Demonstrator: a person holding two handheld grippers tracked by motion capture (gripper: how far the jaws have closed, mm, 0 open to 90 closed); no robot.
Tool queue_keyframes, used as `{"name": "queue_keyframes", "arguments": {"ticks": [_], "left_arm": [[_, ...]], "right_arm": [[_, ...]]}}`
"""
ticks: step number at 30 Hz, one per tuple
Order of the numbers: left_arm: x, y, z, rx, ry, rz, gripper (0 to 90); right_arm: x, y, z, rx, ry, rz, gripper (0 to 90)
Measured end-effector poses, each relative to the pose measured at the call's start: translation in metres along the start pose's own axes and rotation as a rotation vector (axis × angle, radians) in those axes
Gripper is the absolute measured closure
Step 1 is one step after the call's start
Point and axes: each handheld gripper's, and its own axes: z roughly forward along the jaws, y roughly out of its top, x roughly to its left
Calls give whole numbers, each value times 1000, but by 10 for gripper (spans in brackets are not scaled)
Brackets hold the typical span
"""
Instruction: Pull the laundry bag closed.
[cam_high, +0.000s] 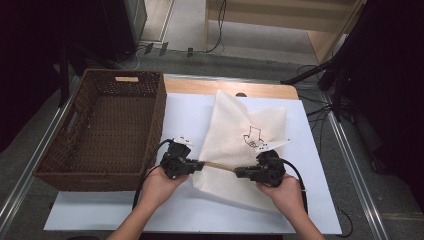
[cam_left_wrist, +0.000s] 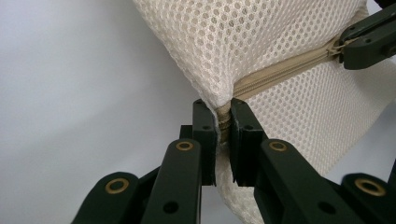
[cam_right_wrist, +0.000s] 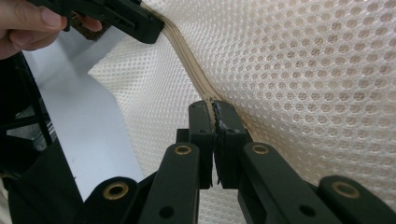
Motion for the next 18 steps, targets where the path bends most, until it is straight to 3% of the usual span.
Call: {"name": "queue_keyframes", "arguments": {"ticks": [18], "left_arm": [[0, 2, 4, 9, 11, 12, 828]], "right_arm": [[-5, -5, -18, 4, -5, 12, 881]]}}
